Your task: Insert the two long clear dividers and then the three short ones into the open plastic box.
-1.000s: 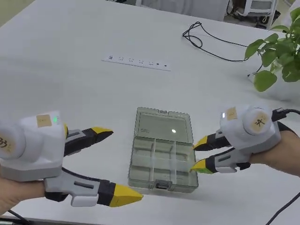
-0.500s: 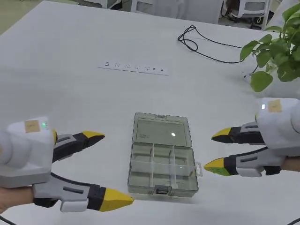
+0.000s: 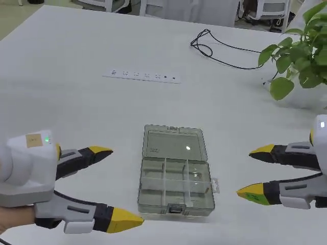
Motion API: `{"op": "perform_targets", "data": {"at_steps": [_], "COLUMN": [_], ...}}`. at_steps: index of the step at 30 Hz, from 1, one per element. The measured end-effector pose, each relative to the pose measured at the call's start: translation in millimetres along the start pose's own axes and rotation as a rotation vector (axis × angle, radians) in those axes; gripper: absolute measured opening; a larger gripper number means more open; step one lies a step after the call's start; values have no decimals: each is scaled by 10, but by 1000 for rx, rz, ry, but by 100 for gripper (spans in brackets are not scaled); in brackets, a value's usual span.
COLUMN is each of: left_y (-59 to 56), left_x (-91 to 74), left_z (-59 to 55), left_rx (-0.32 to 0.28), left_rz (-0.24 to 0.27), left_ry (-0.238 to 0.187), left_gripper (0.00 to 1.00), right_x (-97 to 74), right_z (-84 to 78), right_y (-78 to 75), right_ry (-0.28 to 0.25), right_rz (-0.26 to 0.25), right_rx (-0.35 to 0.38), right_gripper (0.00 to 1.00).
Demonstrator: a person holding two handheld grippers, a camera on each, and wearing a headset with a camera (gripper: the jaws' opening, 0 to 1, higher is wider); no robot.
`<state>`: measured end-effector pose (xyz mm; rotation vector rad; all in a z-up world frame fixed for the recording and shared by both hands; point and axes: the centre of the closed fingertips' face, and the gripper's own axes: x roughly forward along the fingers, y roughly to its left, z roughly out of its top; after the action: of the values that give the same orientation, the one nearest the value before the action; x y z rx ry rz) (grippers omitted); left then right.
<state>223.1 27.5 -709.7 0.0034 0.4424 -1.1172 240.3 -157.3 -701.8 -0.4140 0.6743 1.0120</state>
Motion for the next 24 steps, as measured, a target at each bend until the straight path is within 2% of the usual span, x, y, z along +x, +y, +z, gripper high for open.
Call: {"op": "perform_targets", "data": {"at_steps": [4,12,19,24], "left_y": [-1,-30,-49,-65], "left_x": [4,19,32,29], "left_z": [-6,-16,-34,-63], "left_rx": [2,4,4,8], "left_rz": [-2,-13,-21,-27], "left_ry": [4,11,13,23], "left_gripper": [100,100,100,100], "right_x": [-22,-52,-61,-56], "right_z": [-53,-192,-232,-261], "right_y": [27,57,103,132], "right_ry": [-24,-23,-36,-38], "right_rz": [0,0,10,15], "right_rx": [29,66,75,84], "right_gripper": [62,68,78,81]}}
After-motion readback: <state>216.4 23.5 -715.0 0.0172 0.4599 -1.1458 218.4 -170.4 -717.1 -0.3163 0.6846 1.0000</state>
